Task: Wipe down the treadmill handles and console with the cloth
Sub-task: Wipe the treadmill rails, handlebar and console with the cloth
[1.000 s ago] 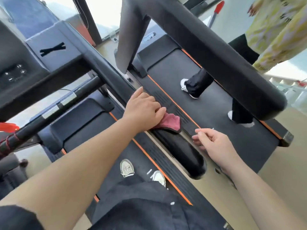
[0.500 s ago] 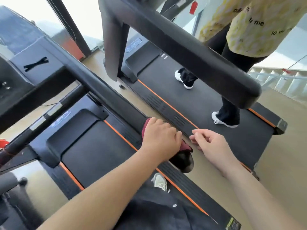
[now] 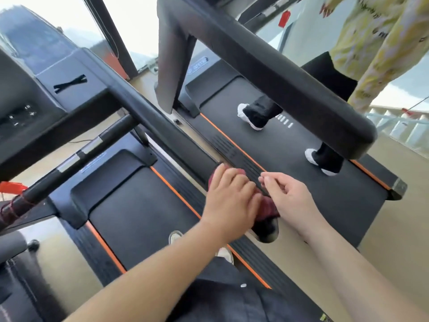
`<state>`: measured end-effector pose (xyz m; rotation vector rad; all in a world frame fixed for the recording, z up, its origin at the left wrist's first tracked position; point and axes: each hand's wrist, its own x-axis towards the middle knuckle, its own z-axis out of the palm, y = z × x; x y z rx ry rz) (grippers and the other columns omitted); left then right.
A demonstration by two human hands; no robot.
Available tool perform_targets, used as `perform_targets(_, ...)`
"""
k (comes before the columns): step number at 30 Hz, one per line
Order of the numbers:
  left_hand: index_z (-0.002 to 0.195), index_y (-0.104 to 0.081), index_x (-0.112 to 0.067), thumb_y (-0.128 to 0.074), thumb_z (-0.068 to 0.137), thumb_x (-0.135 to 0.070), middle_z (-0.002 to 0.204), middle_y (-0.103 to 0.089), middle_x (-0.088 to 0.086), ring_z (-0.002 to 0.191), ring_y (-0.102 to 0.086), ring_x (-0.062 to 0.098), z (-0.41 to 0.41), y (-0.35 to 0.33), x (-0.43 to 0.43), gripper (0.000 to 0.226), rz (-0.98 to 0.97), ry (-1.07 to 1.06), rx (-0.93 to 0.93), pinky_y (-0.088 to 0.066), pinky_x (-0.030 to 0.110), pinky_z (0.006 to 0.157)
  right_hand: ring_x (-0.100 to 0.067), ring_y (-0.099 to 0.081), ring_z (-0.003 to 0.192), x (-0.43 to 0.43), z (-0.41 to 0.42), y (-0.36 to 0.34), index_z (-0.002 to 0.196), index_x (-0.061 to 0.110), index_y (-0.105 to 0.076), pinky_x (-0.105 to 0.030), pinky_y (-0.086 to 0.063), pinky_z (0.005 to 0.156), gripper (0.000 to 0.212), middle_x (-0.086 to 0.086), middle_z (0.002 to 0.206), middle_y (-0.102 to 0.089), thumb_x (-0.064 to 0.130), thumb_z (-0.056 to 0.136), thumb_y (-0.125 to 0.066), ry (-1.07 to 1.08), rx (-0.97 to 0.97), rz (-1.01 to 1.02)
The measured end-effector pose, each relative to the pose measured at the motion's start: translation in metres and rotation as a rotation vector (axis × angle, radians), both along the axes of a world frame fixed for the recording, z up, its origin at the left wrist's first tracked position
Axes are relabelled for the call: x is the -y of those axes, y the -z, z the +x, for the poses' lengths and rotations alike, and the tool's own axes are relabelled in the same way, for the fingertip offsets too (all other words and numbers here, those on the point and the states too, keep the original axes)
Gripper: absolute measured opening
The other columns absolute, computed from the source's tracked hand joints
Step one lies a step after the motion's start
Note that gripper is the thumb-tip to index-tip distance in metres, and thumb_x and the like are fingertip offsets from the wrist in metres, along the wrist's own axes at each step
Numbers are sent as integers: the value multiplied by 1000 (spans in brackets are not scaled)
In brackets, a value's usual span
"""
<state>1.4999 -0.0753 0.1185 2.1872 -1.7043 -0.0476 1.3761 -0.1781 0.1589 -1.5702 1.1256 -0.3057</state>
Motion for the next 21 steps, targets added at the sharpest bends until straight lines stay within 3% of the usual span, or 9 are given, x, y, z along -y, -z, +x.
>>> perform_targets(3,129,-67,-19,-57,97,-39,132,-65,-2,136,-48,27,-12,-3,-16,40,-48,262,-154,-20,50,124,4,-66,104,0,12,-1,115,24,-72,-27,-50,102,20,12,108,-74,26,103,-56,-86,-6,-57)
perform_targets(5,124,-70,-14,-63,94,-22,134,-66,0,134,-53,24,17,-10,-19,32,-126,408,-275,-32,46,119,1,-65,109,-5,16,0,119,27,-70,-28,-49,103,23,14,112,-73,27,104,-52,-177,-42,-103)
perform_targets(6,115,-74,-10,-64,93,-14,127,-70,2,126,-60,24,32,-14,-23,25,-184,384,-299,-41,44,112,-3,-63,115,-11,16,4,124,28,-67,-28,-46,104,26,14,119,-71,30,104,-50,-244,-91,-146)
perform_targets(9,90,-75,-10,-65,93,-12,90,-70,1,84,-62,26,70,-19,-47,10,-332,38,-232,-52,37,79,-21,-57,125,-42,21,25,148,18,-45,-36,-47,98,56,2,142,-56,50,104,-36,-492,-454,-539)
perform_targets(11,84,-72,-13,-66,92,-12,79,-64,-3,74,-56,22,87,-14,-61,10,-311,-119,-254,-49,37,69,-33,-65,101,-52,41,31,147,4,-42,-43,-54,75,74,-11,127,-60,59,99,-29,-547,-636,-670)
perform_targets(13,82,-71,-17,-67,91,-13,76,-61,-8,73,-56,17,101,-7,-70,10,-255,-231,-343,-50,38,67,-36,-66,86,-50,72,33,140,-3,-46,-43,-53,60,80,-15,109,-63,62,96,-26,-547,-673,-757)
perform_targets(17,83,-73,-20,-66,92,-19,74,-55,-21,73,-51,2,126,-1,-84,11,-229,-392,-490,-46,24,68,-36,-64,103,-41,148,29,146,-2,-36,-44,-54,69,82,-16,123,-58,62,97,-24,-579,-647,-840)
perform_targets(21,87,-75,-21,-67,94,-19,80,-66,-16,74,-60,5,167,2,-95,11,-261,-557,-687,-46,22,70,-35,-58,111,-42,229,27,152,-2,-24,-44,-51,75,81,-15,134,-51,60,100,-29,-592,-650,-873)
